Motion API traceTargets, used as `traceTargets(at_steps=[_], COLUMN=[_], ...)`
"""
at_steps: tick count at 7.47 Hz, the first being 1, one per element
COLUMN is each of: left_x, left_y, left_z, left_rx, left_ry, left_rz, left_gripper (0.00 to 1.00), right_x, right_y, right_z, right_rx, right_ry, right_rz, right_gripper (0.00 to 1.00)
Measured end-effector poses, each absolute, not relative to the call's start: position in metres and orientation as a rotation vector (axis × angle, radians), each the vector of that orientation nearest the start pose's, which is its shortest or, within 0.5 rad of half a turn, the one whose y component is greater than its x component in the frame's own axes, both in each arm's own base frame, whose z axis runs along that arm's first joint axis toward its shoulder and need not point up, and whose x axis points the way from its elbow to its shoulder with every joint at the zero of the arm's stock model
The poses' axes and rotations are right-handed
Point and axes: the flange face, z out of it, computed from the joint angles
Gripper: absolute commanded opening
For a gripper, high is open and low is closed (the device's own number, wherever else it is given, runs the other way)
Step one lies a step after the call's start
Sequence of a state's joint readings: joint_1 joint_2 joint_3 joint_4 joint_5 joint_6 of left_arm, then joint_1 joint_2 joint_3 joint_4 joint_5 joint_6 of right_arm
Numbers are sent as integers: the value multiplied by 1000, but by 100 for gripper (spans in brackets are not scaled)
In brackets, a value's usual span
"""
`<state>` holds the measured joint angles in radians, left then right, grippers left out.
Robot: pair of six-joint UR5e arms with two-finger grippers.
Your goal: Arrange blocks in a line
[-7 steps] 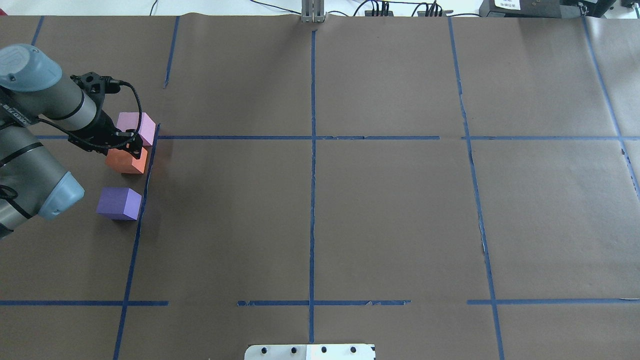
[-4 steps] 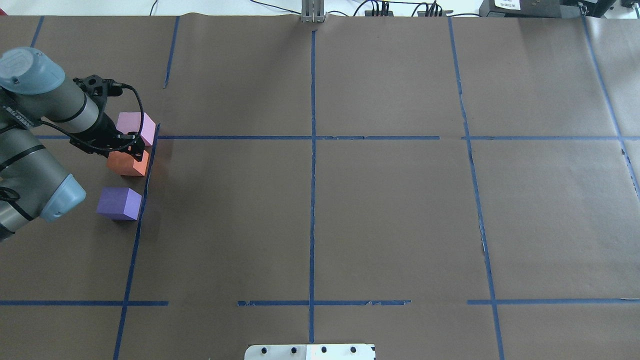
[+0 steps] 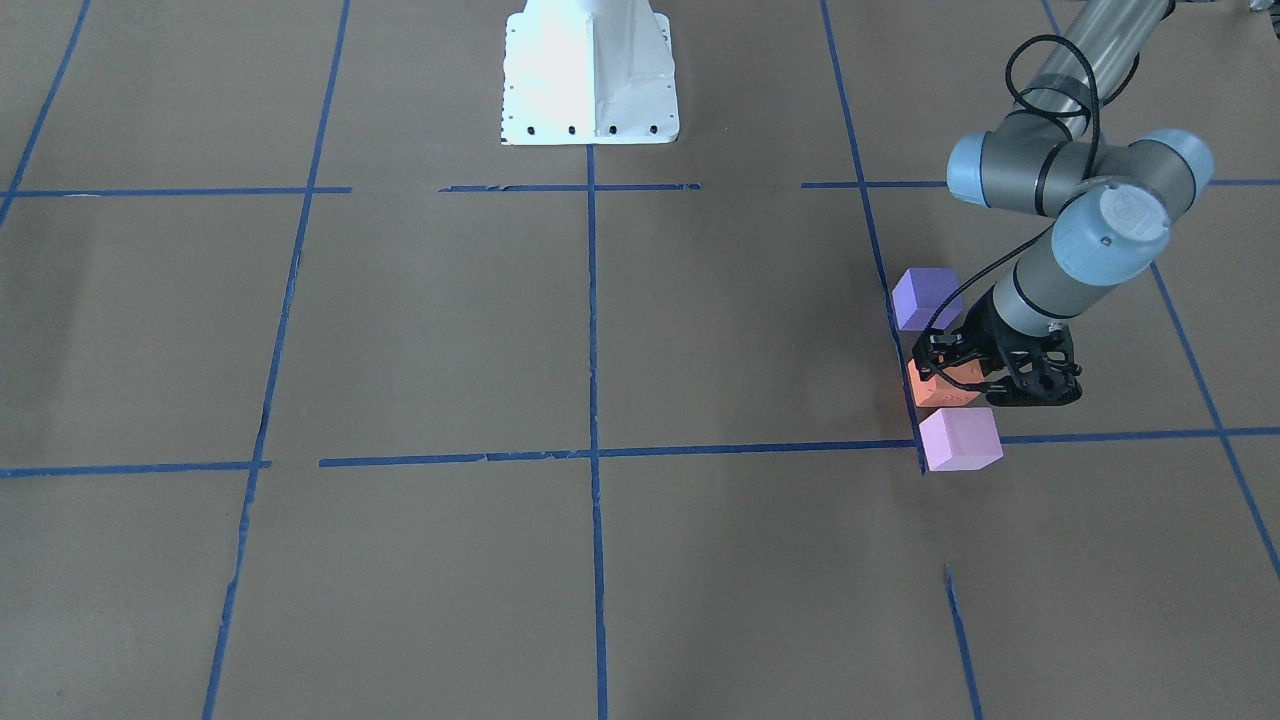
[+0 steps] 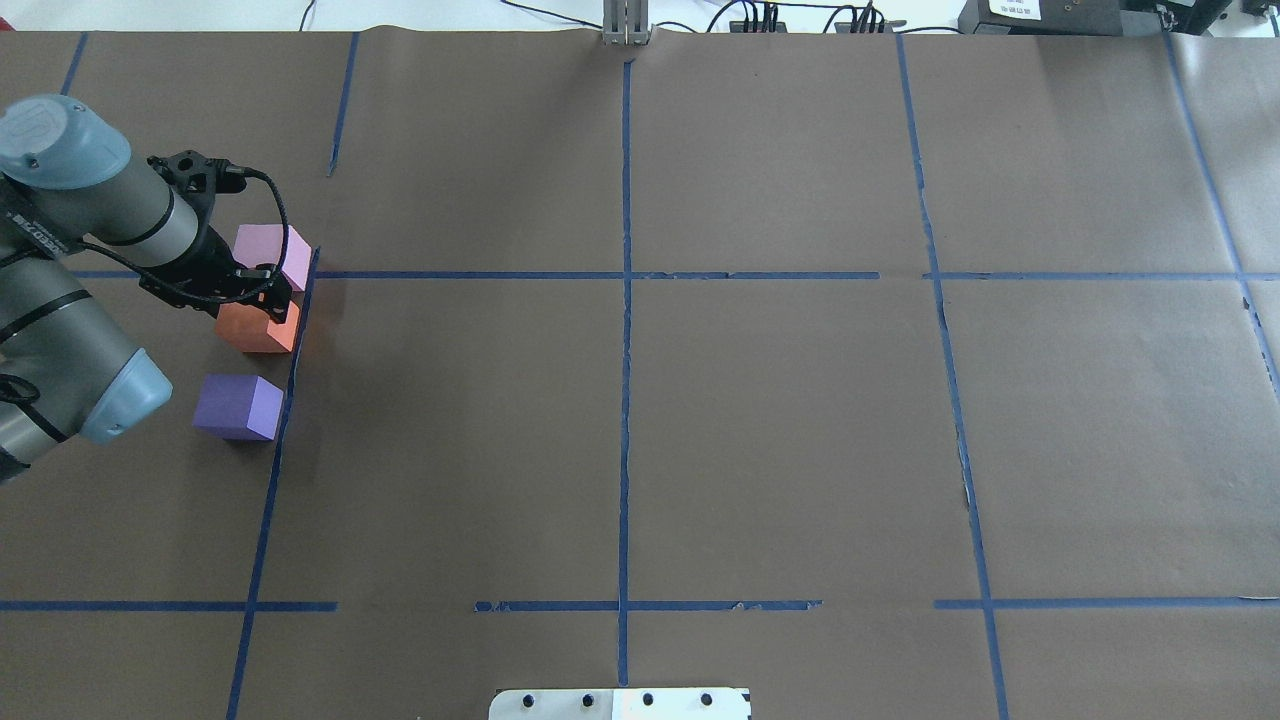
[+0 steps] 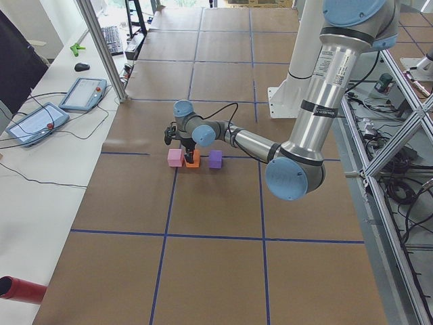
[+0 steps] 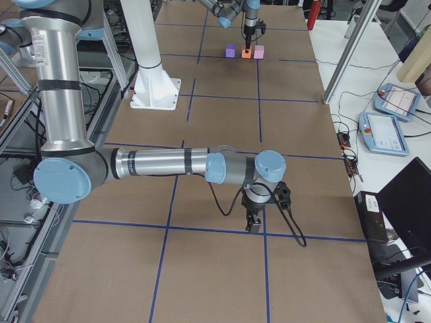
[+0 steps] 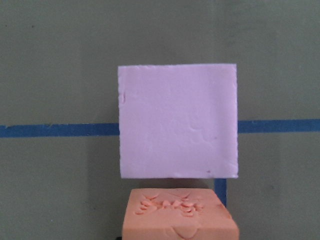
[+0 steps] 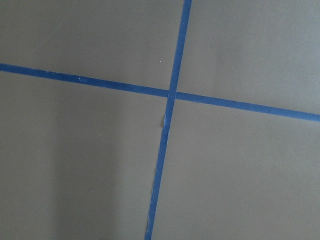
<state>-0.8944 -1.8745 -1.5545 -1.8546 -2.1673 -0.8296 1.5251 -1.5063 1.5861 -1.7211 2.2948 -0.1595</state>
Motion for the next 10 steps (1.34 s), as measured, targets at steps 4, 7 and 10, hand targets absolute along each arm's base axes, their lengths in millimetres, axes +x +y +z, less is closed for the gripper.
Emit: traceTargets(at_steps=[4,7,10], left_x=[335,304,284], left_y=[-534,-531,-540], left_z=[461,419,417], left_rx=[-22,18,42], left_ry=[859,920,916], left_rz=[50,48,24], left_gripper=[100,100,100], right_x=[44,44,44], right_y=[-515,-515,-515], right_z=[637,637,637], right_rx=[-26,-26,-26], right_ry=[-727,-727,-727], right_rz=[-171,-171,-171], right_gripper=[100,100,100])
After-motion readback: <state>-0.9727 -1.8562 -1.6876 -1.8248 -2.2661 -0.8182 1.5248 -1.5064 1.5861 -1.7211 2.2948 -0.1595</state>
